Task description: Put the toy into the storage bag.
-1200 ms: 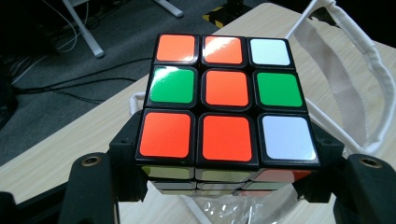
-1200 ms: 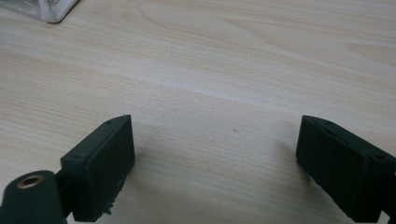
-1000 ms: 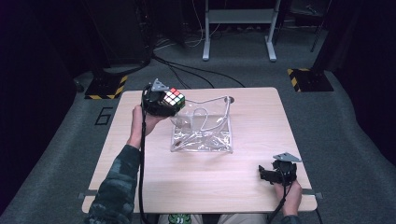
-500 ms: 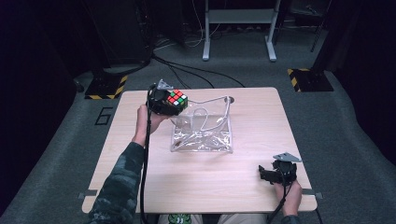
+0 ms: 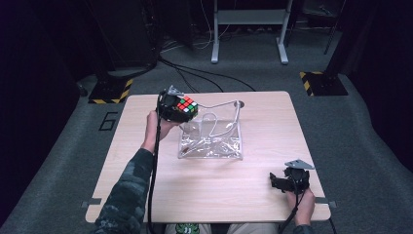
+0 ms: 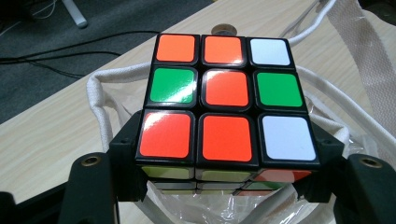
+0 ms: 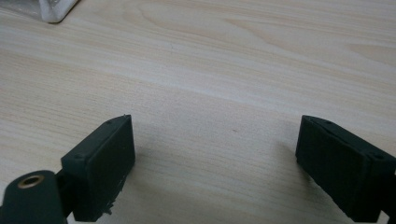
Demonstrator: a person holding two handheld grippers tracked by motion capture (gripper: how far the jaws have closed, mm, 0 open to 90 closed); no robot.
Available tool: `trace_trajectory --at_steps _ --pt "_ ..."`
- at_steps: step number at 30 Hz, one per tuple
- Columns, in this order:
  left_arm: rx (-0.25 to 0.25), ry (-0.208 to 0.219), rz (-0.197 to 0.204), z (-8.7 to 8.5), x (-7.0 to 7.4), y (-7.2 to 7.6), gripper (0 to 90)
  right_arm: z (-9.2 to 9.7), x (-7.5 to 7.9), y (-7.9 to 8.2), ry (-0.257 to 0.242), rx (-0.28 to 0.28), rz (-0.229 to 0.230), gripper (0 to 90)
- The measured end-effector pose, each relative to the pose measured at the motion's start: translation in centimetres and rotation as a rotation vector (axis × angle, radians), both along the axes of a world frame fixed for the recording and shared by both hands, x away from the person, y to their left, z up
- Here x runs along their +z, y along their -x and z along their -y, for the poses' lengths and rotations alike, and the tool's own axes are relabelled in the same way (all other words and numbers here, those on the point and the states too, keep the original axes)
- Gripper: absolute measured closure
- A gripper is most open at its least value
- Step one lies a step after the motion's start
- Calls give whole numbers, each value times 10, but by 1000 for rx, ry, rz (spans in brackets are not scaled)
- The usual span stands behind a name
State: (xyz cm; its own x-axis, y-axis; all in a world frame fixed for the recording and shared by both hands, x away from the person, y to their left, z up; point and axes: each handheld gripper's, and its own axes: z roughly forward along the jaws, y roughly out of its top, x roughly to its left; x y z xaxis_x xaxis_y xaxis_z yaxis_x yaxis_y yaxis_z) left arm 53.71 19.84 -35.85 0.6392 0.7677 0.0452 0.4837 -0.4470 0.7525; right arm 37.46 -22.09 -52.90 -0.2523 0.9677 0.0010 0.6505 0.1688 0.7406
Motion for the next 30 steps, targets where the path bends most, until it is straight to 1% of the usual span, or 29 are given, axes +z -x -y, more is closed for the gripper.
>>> trace_trajectory --at_steps 4,10,12,14,15,17,20,23,25,27,28,30 --pt "-14 -13 -15 4 -3 -1 336 0 0 0 0 0 0 108" --pt "-8 -22 -18 9 -8 -2 323 0 0 0 0 0 0 108" --pt "-9 -6 -16 9 -8 -2 335 0 0 0 0 0 0 108" --pt "-7 5 -11 9 -6 -2 327 0 0 0 0 0 0 108" --pt "-1 14 -10 10 -5 -1 311 0 0 0 0 0 0 109" --pt "0 13 -11 9 -3 -1 241 0 0 0 1 4 -3 111" --pt "3 29 -12 7 0 1 160 0 0 0 2 4 -2 115" --pt "-5 32 -18 4 1 2 135 0 0 0 1 2 -3 116" --pt "1 45 -18 2 2 4 116 0 0 0 1 2 -3 116" --pt "-6 36 -20 0 4 6 97 0 0 0 1 2 -2 116" --pt "-3 44 -18 0 5 8 88 0 0 0 0 2 -2 116" --pt "-9 40 -16 -2 7 11 73 0 0 0 0 2 -2 117"
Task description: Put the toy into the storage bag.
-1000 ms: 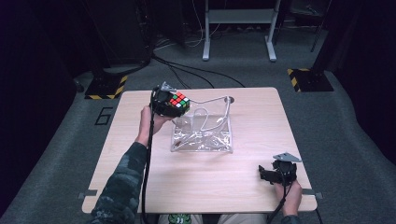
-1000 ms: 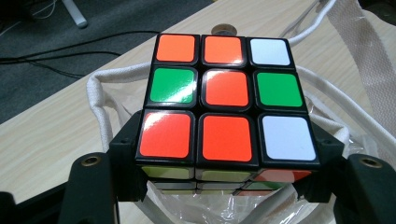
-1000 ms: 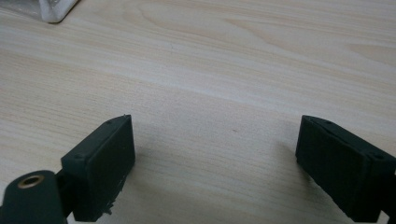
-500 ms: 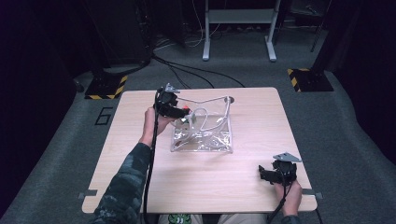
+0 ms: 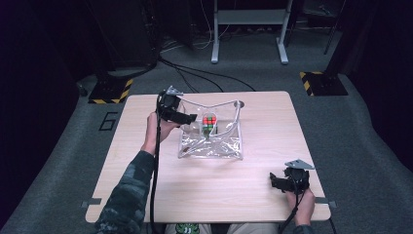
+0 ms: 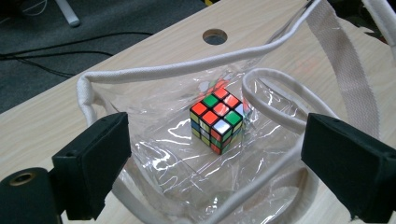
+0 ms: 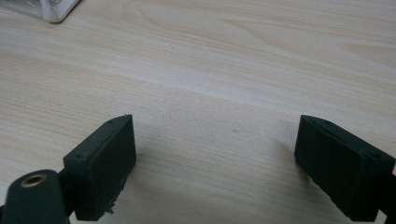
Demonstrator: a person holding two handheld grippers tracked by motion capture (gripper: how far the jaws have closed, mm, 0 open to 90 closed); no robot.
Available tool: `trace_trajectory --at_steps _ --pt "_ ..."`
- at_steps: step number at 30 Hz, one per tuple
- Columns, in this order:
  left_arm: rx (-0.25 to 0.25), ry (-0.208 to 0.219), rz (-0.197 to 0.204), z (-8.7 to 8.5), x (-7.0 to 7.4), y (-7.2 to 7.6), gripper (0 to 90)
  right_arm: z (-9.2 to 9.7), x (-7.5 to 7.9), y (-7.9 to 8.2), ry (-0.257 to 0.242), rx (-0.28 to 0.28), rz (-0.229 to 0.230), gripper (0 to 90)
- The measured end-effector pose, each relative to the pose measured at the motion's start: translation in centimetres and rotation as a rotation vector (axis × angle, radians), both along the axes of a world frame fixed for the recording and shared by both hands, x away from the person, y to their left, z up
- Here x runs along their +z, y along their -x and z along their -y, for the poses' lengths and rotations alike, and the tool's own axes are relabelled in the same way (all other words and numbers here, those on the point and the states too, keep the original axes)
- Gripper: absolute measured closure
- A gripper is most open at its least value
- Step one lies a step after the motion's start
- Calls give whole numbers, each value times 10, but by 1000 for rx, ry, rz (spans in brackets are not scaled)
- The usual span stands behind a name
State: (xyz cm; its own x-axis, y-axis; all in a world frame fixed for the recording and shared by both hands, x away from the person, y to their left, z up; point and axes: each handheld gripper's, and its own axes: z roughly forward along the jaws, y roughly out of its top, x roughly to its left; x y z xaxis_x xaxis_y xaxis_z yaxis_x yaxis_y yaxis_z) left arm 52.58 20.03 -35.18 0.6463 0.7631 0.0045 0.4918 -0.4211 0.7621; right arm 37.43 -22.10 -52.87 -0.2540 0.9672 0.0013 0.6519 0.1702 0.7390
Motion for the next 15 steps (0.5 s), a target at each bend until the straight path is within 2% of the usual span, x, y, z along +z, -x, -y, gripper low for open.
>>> trace_trajectory --at_steps 7,15 --pt "-16 -1 0 -6 -2 15 36 0 0 0 1 -1 1 117" --pt "-23 -27 5 -18 -11 35 13 0 0 0 1 -1 1 117"
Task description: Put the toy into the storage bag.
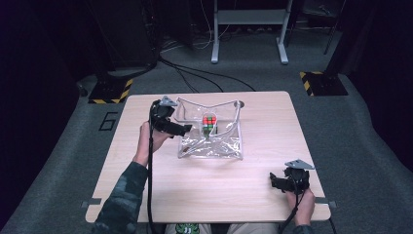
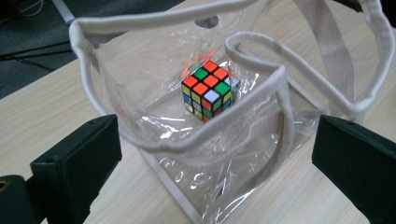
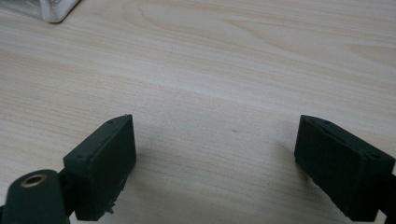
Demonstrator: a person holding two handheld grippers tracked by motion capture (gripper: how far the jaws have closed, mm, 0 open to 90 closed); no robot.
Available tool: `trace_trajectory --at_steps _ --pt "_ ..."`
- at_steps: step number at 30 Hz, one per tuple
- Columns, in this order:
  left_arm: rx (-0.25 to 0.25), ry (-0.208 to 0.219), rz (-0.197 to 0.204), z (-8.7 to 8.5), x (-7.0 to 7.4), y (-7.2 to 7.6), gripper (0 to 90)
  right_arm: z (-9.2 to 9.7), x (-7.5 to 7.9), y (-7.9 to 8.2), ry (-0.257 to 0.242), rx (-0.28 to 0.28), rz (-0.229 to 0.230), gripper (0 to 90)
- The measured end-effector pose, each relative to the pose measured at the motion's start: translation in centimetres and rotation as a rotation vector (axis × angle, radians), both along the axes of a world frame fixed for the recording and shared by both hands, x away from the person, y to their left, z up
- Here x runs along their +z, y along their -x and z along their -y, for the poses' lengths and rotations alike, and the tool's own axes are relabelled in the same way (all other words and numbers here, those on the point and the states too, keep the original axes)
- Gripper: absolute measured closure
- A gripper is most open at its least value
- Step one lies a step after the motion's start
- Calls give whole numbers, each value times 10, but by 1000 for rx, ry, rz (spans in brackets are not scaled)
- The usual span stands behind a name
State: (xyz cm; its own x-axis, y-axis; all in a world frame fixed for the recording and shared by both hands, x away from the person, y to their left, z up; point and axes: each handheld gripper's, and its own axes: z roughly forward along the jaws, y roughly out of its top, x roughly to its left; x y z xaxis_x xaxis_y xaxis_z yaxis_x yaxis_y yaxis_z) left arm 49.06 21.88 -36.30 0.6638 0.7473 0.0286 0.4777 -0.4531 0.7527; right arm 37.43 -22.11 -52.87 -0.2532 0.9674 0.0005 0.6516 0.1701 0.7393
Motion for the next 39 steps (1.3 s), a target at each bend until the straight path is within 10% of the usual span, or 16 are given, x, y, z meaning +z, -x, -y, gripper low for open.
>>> trace_trajectory --at_steps 14,39 --pt "38 -40 -22 -28 -42 30 1 0 0 0 0 0 0 117" --pt "155 12 -125 -77 -118 70 0 0 0 0 0 -1 0 118"
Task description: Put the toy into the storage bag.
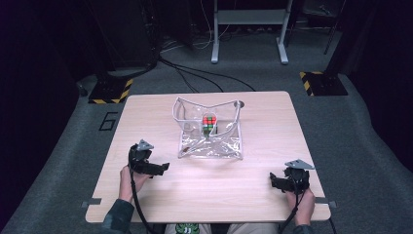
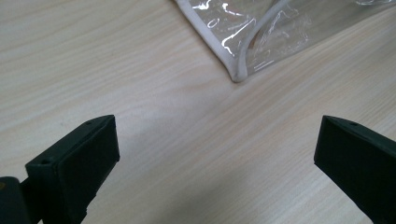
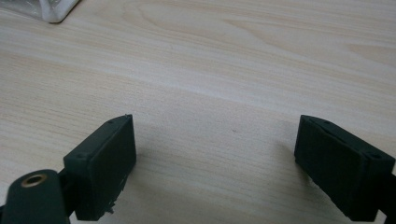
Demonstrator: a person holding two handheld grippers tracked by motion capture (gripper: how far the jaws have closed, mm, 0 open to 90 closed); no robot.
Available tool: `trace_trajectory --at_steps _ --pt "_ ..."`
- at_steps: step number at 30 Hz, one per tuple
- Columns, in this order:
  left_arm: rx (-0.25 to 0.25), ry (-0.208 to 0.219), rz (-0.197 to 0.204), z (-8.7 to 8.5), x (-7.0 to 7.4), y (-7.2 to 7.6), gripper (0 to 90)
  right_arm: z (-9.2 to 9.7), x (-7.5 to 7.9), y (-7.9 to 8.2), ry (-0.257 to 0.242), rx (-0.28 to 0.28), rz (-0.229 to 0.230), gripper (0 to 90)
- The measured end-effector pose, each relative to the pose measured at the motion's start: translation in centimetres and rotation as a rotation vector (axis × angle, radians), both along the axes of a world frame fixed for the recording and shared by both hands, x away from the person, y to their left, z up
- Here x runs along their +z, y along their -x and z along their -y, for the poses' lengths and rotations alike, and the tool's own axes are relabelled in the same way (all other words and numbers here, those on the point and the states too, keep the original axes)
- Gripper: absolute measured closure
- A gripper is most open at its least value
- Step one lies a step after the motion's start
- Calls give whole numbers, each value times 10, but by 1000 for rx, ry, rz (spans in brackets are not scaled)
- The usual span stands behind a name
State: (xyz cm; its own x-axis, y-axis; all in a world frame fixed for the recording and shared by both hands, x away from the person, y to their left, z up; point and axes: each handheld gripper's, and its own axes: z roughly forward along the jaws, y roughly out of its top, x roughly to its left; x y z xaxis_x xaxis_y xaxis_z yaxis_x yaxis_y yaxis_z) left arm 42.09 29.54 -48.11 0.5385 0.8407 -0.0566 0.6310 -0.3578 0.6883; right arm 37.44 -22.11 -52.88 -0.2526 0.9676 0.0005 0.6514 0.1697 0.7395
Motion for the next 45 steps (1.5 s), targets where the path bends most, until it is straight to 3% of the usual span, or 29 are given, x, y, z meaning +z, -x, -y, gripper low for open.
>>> trace_trajectory --at_steps 21,26,33,39,42,45 --pt "79 -7 -7 -19 -36 26 0 0 0 0 0 0 0 118" --pt "92 -23 -9 -24 -41 33 0 0 0 0 0 0 0 118" --pt "112 -10 -4 -34 -45 40 1 0 0 0 0 -1 0 118" --pt "127 -15 24 -40 -48 46 0 0 0 0 0 0 0 118" --pt "128 -37 41 -42 -49 48 0 0 0 0 0 0 0 118" --pt "128 -26 54 -43 -50 49 0 0 0 0 0 -1 0 118"
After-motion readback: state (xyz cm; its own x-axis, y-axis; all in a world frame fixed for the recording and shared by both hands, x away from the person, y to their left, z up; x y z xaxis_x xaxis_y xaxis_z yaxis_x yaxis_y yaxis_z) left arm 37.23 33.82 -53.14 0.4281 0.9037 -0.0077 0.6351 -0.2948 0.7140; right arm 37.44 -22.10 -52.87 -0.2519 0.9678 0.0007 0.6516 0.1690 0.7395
